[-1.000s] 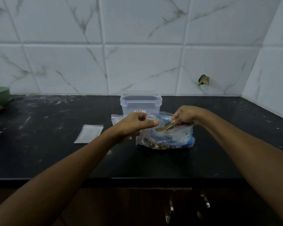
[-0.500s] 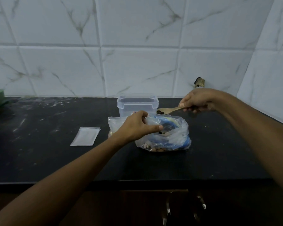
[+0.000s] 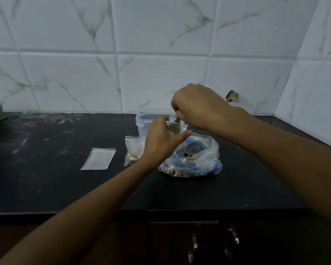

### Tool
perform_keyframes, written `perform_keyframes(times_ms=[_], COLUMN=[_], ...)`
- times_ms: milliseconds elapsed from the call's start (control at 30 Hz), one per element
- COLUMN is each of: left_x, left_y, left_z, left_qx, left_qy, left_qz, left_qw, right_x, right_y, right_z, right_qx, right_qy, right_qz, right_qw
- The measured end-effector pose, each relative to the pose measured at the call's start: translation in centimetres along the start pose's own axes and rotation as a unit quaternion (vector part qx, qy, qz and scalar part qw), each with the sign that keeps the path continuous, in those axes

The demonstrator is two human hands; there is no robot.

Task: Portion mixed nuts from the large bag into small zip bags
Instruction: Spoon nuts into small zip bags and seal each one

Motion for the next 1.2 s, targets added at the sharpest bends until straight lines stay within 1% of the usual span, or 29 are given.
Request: perform_keyframes(times_ms=[133, 233, 333, 433, 500, 567, 633, 700, 800, 900, 967, 1100, 1200], left_x=[0.0, 0.0, 0.0, -0.3, -0.6, -0.6, -0.7, -0.8, -0.8, -1.2, -1.5, -1.9, -2.0], left_y=[0.1, -0.1, -0.2, -0.6, -1.2, -1.9, -2.3, -2.4, -2.6, -2.5, -2.2, -2.0, -2.0], left_z=[-0.3, -0.7, -1.2, -1.6, -1.7, -1.6, -1.4, -1.2, -1.0, -0.8, -0.7, -0.6, -0.7], left_qx=[-0.036, -0.066, -0.089, -0.106, -0.103, -0.101, -0.112, -0.131, -0.172, -0.189, -0.195, -0.196, -0.191], left_qy=[0.007, -0.004, -0.01, -0.031, -0.053, -0.074, -0.093, -0.109, -0.13, -0.149, -0.156, -0.16, -0.159], left_qz=[0.003, -0.011, -0.027, -0.044, -0.062, -0.085, -0.107, -0.129, -0.16, -0.185, -0.193, -0.196, -0.199], left_qw=[0.999, 0.998, 0.996, 0.993, 0.991, 0.988, 0.984, 0.977, 0.963, 0.953, 0.949, 0.947, 0.948], right_x=[0.1, -0.2, -0.4, -0.5, -0.7, -1.2, -2.0, -2.5, -2.6, -2.5, -2.5, -2.8, -2.9], right_y=[-0.1, 0.8, 3.4, 7.3, 9.3, 9.9, 9.3, 8.3, 6.5, 4.4, 3.4, 3.3, 3.3], right_z=[-0.9, -1.7, -2.4, -1.8, 0.2, 3.9, 7.7, 10.6, 12.9, 14.6, 15.4, 16.7, 17.2], right_qx=[-0.014, 0.014, 0.098, 0.154, 0.181, 0.183, 0.187, 0.192, 0.231, 0.31, 0.362, 0.436, 0.455], right_qy=[0.016, 0.024, 0.029, 0.034, -0.013, -0.094, -0.169, -0.206, -0.245, -0.282, -0.278, -0.276, -0.292], right_qz=[-0.011, 0.008, 0.084, 0.159, 0.191, 0.206, 0.199, 0.18, 0.149, 0.122, 0.126, 0.165, 0.147], right_qw=[1.0, 1.0, 0.991, 0.975, 0.965, 0.957, 0.947, 0.942, 0.93, 0.9, 0.881, 0.841, 0.828])
Point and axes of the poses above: each hand's wrist, its own x-axis towards the middle knuckle, its own z-axis out of the palm, y = z × x, the point moved 5 cm from there along x, towards the middle knuckle, and after that the axes turned 3 degrees about -z, right-handed, at the moved point
